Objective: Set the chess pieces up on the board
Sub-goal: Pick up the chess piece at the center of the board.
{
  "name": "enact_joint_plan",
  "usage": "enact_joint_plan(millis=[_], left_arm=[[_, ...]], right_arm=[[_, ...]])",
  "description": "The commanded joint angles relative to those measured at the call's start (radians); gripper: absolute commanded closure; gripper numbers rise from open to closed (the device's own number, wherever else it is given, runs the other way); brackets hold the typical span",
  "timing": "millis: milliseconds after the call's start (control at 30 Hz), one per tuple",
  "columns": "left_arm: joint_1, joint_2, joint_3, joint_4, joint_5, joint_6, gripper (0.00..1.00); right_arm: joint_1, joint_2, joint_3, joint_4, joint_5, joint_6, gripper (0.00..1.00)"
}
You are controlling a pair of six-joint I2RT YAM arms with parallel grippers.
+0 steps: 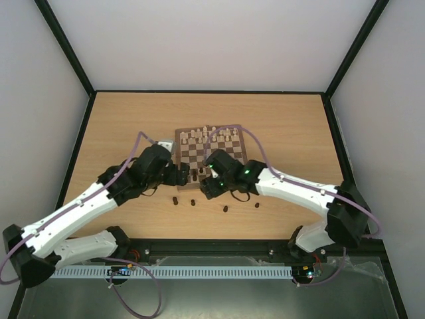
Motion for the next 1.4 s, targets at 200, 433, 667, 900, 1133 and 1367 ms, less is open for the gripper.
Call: enact_joint_plan(millis=[200,433,667,900,1133,1367], left_arm=[[-0.002,-0.181,-0.067,0.045,-0.123,-0.057,0.01],[0.001,-0.233,-0.084,0.028,-0.136,-0.057,0.01],[0.001,-0.245,-0.086,0.026,-0.138,-0.050,0.01],[0.002,-0.243,-0.090,0.035,-0.134,-0.048,0.01],[0.003,-0.241,-0.090,0.042,-0.132,-0.049,0.01],[0.004,-0.238,-0.092,0.047,-0.127,-0.052,0.00]], right_arm=[[0.185,0.274,0.128,-0.062,0.127,0.077,0.43],[0.210,0.378,0.209,-0.078,0.127,0.088,0.48],[0.212,0.433,0.254,-0.088,0.121,0.087,0.59],[0.212,0.458,0.263,-0.093,0.117,0.085,0.68],[0.212,0.470,0.260,-0.089,0.111,0.082,0.76],[0.212,0.479,0.259,-0.082,0.108,0.077,0.82]])
